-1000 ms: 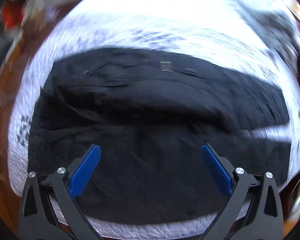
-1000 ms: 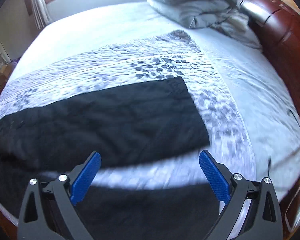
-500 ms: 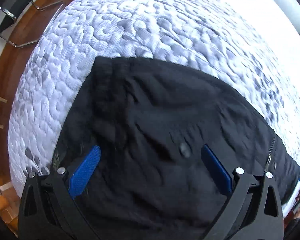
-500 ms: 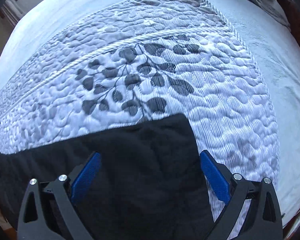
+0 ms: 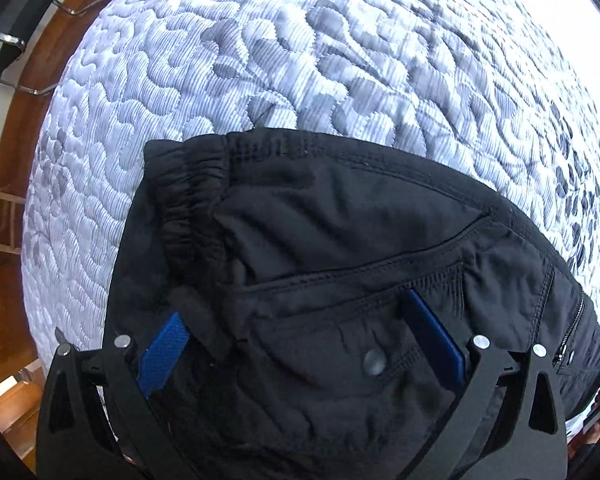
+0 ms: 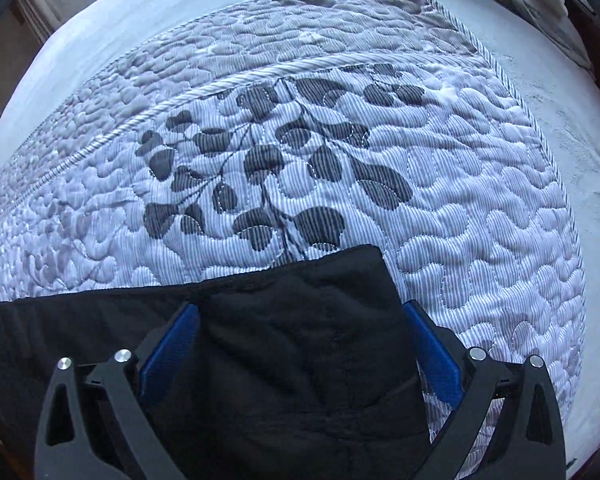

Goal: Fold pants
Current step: 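Lower both grippers onto the pants waistband and close on it, then lift the waistband with both grippers and fold it over toward the hems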

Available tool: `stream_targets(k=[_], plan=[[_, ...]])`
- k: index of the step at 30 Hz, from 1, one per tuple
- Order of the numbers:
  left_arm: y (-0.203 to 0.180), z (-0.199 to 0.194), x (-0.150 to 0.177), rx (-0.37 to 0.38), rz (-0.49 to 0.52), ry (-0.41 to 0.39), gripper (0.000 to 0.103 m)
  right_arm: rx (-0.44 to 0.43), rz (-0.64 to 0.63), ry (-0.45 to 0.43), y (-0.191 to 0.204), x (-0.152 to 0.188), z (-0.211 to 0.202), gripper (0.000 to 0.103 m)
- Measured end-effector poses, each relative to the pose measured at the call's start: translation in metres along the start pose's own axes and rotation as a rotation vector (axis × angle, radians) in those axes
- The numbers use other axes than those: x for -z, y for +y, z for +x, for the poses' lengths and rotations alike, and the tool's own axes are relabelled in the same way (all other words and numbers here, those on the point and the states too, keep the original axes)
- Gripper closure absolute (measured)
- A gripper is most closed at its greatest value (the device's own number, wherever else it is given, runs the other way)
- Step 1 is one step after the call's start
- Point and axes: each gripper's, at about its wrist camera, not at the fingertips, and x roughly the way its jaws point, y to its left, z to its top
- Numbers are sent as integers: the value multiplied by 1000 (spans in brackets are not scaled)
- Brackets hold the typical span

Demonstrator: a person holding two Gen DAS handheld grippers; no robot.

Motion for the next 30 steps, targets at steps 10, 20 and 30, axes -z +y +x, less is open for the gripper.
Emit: stream_targets(k=[10, 20, 30], plan=[[-68, -13, 28, -138, 255, -31, 80, 63, -71, -33, 19, 11, -27, 28], [-82, -52, 71, -42, 249, -175, 93, 68, -147, -106, 30, 38, -69, 89], [-40, -118, 152, 223, 213, -426, 94, -131, -140, -340, 14, 64, -171, 89]])
